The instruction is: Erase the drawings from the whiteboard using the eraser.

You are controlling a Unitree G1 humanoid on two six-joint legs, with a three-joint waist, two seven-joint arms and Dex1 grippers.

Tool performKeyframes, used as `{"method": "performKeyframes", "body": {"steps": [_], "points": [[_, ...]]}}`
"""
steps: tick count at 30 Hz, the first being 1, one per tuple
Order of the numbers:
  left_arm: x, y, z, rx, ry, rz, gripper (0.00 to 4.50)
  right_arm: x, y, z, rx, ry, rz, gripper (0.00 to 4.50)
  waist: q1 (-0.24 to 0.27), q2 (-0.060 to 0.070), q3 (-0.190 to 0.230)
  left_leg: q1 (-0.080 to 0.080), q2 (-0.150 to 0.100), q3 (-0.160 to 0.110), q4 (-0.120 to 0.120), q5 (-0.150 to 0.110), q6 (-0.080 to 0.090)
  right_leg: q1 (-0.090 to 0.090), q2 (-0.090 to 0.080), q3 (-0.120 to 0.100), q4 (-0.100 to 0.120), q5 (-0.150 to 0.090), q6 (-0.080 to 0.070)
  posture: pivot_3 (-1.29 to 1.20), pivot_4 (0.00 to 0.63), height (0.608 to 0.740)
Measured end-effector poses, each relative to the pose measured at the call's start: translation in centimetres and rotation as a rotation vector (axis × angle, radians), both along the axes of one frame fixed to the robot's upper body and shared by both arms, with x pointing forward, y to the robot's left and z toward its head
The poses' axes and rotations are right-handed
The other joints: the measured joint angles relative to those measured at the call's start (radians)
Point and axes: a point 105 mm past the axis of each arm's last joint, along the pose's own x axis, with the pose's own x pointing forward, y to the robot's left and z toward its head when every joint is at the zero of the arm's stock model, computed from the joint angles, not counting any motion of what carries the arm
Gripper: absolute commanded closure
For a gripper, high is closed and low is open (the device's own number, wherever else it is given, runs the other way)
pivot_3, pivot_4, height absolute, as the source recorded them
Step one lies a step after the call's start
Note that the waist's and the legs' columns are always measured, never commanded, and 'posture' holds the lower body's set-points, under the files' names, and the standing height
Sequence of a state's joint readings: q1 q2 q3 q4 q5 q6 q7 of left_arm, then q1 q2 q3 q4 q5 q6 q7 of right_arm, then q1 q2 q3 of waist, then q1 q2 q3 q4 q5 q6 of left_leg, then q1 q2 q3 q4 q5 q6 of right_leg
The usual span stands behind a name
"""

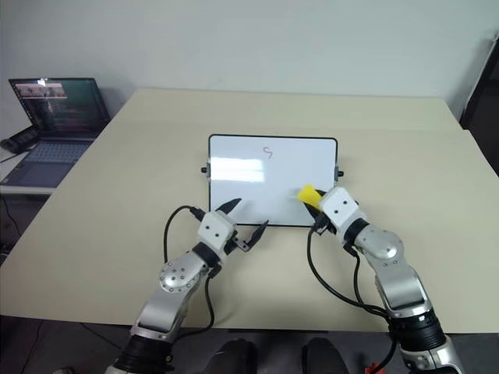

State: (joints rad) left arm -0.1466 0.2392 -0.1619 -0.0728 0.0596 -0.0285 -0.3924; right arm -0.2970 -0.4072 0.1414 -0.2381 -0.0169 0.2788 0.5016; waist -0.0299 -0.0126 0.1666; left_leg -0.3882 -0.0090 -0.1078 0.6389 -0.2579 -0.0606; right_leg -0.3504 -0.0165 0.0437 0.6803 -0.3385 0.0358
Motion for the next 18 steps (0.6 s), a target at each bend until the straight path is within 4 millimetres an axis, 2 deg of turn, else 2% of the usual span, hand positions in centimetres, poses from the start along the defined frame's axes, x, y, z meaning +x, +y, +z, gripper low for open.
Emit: {"method": "performKeyframes", "body": {"steps": [4,8,10,14,18], "points": [[0.4,0.0,0.6,-0.001,-0.022,0.005,0.00,1.3,0.8,0.7,0.015,-0.025,0.011,3.20,-0.001,0.000,0.000,0.000,0.000,0.000,0.000,0.000,0.000,0.000,0.000,0.000,0.000,0.000,0.000,0.00,0.150,0.740],[0.9,0.2,0.7,0.003,-0.024,0.013,0.00,3.4,2.2,1.4,0.009,-0.058,0.012,3.20,-0.003,0.000,0.000,0.000,0.000,0.001,0.000,0.000,0.000,-0.001,0.000,0.000,0.001,0.000,0.000,0.00,0.150,0.740],[1.4,0.6,0.8,0.008,-0.026,0.030,0.00,5.0,3.5,2.5,0.018,-0.093,0.021,3.20,-0.006,0.001,0.000,-0.001,0.001,0.001,0.000,0.000,0.000,-0.002,0.000,0.000,0.002,0.000,0.000,0.00,0.150,0.740],[2.1,1.5,1.2,0.005,-0.036,0.071,0.00,6.8,5.6,4.6,0.024,-0.158,0.052,3.20,-0.003,0.001,0.000,-0.003,0.001,0.001,0.000,0.000,0.000,-0.003,0.000,0.000,0.001,0.000,0.000,0.00,0.150,0.740],[2.4,1.7,1.1,0.005,-0.031,0.080,0.00,8.2,7.0,4.5,0.027,-0.141,0.064,3.20,-0.001,0.001,0.000,-0.007,0.000,0.001,0.001,0.002,-0.004,-0.007,-0.001,-0.001,0.001,0.000,0.000,0.00,0.150,0.740]]}}
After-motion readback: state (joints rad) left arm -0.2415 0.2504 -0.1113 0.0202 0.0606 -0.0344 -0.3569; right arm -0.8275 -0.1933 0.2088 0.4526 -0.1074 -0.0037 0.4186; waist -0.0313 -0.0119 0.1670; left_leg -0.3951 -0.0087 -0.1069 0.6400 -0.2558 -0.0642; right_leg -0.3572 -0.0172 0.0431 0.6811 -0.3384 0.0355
